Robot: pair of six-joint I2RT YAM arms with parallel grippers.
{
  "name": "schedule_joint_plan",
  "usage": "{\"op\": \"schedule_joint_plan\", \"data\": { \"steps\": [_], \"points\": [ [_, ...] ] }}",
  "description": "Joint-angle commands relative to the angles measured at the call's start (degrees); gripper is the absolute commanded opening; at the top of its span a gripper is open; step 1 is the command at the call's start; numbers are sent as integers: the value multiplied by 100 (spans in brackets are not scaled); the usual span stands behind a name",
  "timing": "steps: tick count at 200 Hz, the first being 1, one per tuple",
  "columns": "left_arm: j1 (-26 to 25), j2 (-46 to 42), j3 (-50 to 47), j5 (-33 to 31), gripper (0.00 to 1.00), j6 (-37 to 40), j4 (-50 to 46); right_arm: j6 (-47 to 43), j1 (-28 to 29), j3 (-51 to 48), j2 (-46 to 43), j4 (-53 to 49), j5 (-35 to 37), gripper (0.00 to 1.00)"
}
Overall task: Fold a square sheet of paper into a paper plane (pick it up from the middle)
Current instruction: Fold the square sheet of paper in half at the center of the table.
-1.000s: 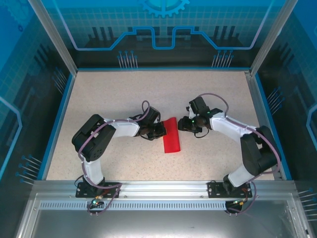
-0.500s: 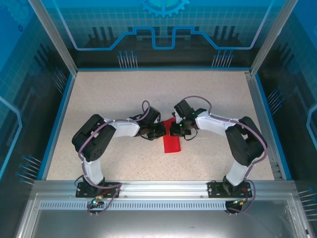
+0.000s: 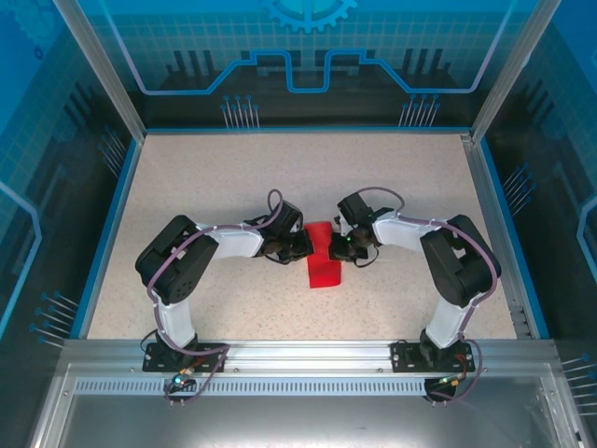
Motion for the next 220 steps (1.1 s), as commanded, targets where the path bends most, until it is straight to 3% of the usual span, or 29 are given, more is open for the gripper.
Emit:
{"op": "schedule_joint_plan", "data": {
  "steps": [1,80,123,175,220],
  "points": [
    [-71,280,-186,-306,3,47,-882,-42,-201,-285,-6,129,-146,14],
    [-64,306,-205,-346,2,72,-884,-408,-898,-1204,-876,639,-467,15],
    [-88,297,-161,-320,2,126,-921,-316,-620,-990,-1522,902,-660,17],
    [-106,315,-113,-323,2,138,-950,-258,-212,-317,-483,1109,-901,15],
    [-117,332,-74,-304,2,159,-1002,-74,-186,-190,202,1542,-1139,14]
  ]
}}
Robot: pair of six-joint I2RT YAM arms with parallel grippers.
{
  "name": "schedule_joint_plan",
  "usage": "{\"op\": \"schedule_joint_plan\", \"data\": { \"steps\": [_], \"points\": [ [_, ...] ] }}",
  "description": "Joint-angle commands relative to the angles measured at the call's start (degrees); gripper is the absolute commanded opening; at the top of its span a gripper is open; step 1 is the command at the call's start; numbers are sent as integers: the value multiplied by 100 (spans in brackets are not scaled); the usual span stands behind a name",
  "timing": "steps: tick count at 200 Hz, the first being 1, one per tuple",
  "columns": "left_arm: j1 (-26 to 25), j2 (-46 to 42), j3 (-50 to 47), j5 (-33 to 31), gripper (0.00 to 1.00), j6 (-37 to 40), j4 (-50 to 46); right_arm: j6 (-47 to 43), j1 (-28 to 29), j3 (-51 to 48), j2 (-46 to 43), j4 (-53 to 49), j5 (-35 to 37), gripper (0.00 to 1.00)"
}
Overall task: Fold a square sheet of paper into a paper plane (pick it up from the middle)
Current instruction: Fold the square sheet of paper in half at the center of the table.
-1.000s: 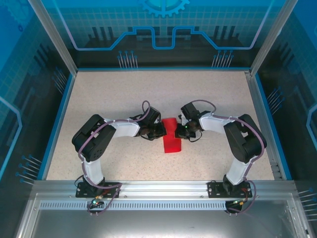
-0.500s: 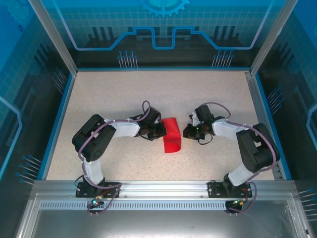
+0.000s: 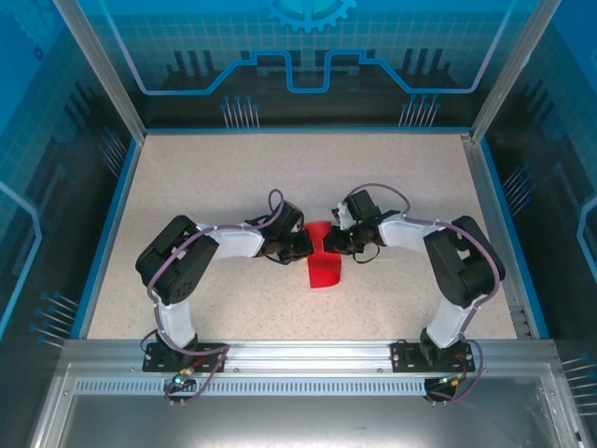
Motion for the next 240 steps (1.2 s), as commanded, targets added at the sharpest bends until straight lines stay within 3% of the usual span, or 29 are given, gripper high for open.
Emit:
{"op": "schedule_joint_plan", "data": {
  "steps": [1,78,125,174,210,240],
  "points": [
    [-80,330,-113,-246,2,136,-930,145,5,79,225,299,-231,14],
    [-82,330,-151,-267,2,175,-992,606,-717,-845,129,818,523,14],
    [-82,347,-148,-267,2,195,-1001,639,-846,-896,-518,853,956,14],
    [-83,348,-113,-241,1,236,-1001,295,-594,-774,-887,1051,397,15],
    [-84,357,-91,-240,1,231,-1010,93,-169,-284,-345,851,114,15],
    [-83,358,-112,-245,1,230,-1029,180,-152,49,142,848,142,14]
  ]
}}
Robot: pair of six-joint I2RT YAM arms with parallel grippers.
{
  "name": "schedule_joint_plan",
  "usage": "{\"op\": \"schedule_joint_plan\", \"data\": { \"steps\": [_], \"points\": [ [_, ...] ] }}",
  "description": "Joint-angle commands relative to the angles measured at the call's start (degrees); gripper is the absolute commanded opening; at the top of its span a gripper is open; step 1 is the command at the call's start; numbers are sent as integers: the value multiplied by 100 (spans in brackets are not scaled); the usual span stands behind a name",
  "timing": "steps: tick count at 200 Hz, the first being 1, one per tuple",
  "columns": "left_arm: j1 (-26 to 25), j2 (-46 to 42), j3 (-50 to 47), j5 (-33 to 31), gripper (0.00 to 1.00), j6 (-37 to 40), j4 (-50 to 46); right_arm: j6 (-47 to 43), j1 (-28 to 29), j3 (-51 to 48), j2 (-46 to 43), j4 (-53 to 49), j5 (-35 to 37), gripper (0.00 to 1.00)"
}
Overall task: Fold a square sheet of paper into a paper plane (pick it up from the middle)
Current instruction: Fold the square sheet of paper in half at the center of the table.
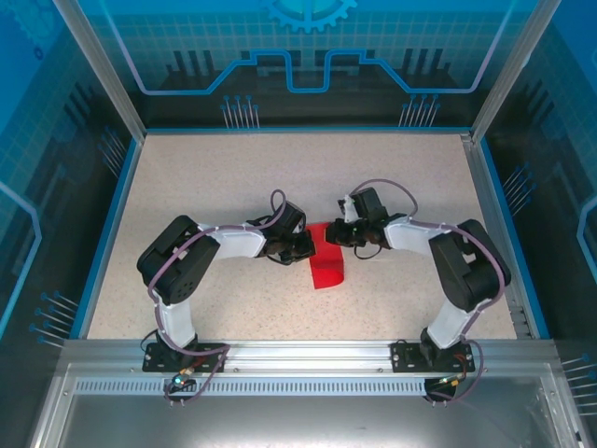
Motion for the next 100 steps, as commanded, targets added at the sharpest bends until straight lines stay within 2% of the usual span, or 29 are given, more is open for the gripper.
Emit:
{"op": "schedule_joint_plan", "data": {
  "steps": [1,67,100],
  "points": [
    [-20,322,-165,-221,1,191,-971,-77,19,290,337,-92,-78,14],
    [-20,313,-213,-219,1,199,-1030,72,-272,390,642,-243,818,14],
    [-22,321,-239,-210,2,222,-1024,178,-529,286,680,-166,857,14]
  ]
}}
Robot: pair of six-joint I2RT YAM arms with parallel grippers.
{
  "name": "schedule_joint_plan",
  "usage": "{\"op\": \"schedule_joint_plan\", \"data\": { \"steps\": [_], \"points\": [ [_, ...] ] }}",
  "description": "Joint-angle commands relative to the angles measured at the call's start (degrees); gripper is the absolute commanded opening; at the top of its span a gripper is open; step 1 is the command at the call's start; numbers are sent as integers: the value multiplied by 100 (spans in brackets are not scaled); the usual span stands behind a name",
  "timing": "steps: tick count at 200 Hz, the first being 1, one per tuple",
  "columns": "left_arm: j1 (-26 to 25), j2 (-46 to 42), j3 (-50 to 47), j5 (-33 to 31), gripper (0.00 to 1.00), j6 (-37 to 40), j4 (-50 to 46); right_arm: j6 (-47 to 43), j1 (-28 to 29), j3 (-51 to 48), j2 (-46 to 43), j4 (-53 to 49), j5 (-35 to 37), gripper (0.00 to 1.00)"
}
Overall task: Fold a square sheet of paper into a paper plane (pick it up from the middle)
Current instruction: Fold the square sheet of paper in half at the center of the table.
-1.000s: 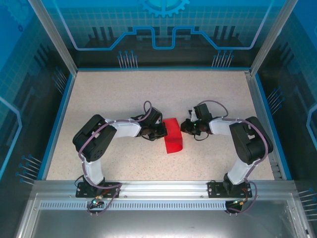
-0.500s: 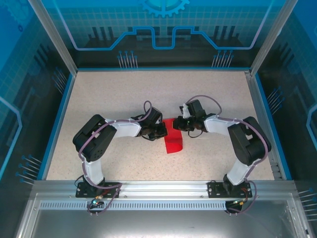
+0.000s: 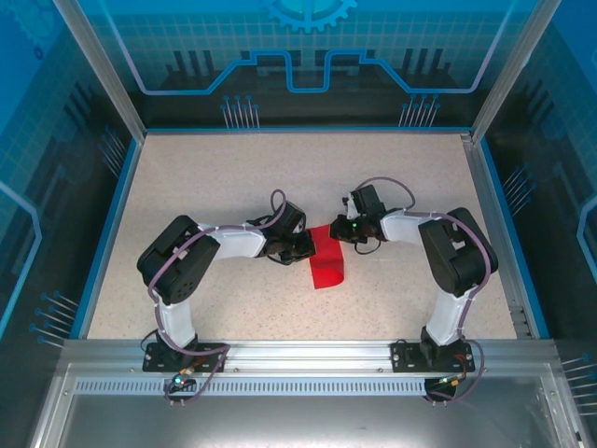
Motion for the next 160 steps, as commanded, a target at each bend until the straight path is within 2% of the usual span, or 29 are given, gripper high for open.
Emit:
{"op": "schedule_joint_plan", "data": {
  "steps": [1,77,107,160],
  "points": [
    [-21,321,-239,-210,2,215,-1019,93,-259,-42,92,-75,318,14],
    [-29,330,-187,-207,1,241,-1045,47,-97,-448,-943,478,-149,15],
    [-29,356,-153,-199,1,248,-1047,20,137,19,-485,125,-234,15],
    [-29,349,-152,-202,1,250,-1092,118,183,521,317,9,-196,14]
  ]
}}
